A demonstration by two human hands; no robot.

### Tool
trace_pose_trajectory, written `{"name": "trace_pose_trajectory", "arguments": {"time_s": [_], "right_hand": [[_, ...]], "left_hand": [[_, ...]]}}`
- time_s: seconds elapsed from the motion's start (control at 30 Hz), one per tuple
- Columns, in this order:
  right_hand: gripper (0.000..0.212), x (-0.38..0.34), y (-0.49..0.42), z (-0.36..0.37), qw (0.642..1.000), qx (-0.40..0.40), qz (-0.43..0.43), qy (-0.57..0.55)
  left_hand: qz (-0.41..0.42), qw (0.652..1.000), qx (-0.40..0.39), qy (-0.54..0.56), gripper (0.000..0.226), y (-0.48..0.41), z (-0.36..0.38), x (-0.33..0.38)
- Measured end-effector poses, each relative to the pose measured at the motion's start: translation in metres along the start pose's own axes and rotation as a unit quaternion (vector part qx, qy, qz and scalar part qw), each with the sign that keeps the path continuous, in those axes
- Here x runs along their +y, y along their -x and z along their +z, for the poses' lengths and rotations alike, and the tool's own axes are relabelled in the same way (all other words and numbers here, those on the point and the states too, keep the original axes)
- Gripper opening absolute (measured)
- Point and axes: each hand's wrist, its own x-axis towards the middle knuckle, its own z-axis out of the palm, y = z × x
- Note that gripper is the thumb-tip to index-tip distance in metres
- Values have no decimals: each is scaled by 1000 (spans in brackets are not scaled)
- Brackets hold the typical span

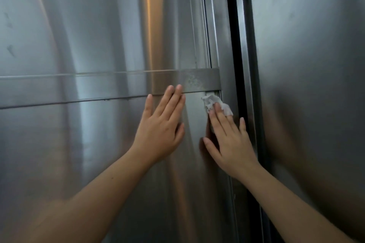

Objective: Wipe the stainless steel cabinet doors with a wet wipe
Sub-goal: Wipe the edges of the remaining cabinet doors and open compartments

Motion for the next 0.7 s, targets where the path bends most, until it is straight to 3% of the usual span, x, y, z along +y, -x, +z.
{"name": "trace_pose_trajectory", "arguments": {"time_s": [0.23,0.47,0.7], "right_hand": [[66,2,-27,-11,1000,2,-16,-5],[72,10,-9,0,998,-31,-15,47],[69,1,-16,-11,995,29,-49,80]], "left_hand": [[19,999,21,-21,59,-18,-9,2],[18,1000,-19,-2,61,-22,-4,14],[44,998,-11,-37,59,-19,7,9]]}}
